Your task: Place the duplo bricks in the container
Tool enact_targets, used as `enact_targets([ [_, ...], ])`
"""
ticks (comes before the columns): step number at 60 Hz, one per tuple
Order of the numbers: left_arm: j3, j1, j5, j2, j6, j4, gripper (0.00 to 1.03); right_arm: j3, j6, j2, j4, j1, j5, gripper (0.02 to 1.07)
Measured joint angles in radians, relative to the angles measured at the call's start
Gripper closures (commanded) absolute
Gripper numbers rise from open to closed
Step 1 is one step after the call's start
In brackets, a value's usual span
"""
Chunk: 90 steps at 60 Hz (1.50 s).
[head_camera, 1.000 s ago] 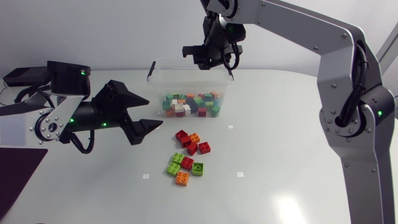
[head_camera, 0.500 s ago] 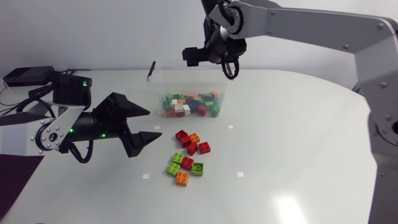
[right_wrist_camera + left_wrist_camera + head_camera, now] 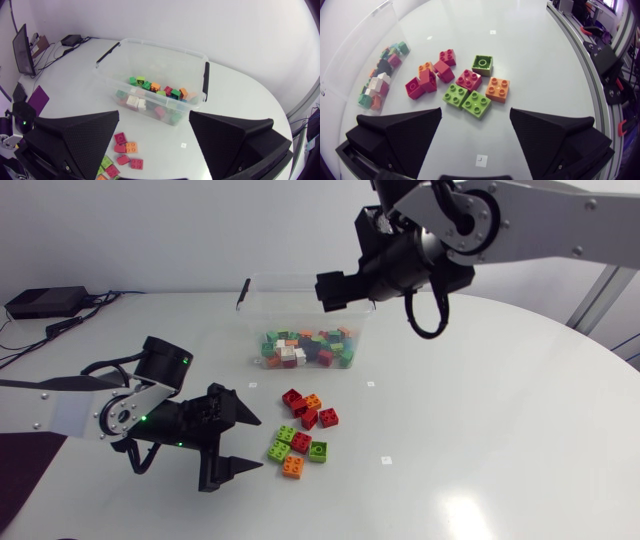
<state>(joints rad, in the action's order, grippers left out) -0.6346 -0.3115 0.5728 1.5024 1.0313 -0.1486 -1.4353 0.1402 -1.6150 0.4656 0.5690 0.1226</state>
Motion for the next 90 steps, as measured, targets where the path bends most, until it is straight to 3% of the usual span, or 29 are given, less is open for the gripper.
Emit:
enact_targets([
  [21, -0.035, -0.029, 0.001, 0.209, 0.077, -0.002, 0.12, 0.283, -0.023, 0.15, -0.081, 0.007, -0.057, 0.06],
  [43, -0.092, -0.094, 0.01, 0.266, 0.077, 0.051, 0.12, 0.401, -0.051, 0.192, -0.129, 0.025, -0.074, 0.06],
  [46, -0.092, -0.098, 0.01, 0.266, 0.077, 0.049, 0.17, 0.41, -0.058, 0.194, -0.133, 0.025, -0.076, 0.06],
  [54, -0.092, -0.109, 0.009, 0.263, 0.077, 0.04, 0.18, 0.43, -0.063, 0.198, -0.146, 0.025, -0.08, 0.06],
  [64, -0.085, -0.111, 0.002, 0.242, 0.077, -0.006, 0.47, 0.431, -0.067, 0.198, -0.156, 0.025, -0.09, 0.06],
  [83, -0.085, -0.119, -0.011, 0.235, 0.053, -0.008, 0.49, 0.459, -0.072, 0.201, -0.179, 0.027, -0.104, 0.06],
  [88, -0.085, -0.124, -0.015, 0.235, 0.041, -0.008, 0.71, 0.476, -0.083, 0.203, -0.179, 0.04, -0.124, 0.06],
  [90, -0.085, -0.125, -0.016, 0.235, 0.036, -0.008, 0.75, 0.485, -0.087, 0.205, -0.179, 0.048, -0.136, 0.06],
])
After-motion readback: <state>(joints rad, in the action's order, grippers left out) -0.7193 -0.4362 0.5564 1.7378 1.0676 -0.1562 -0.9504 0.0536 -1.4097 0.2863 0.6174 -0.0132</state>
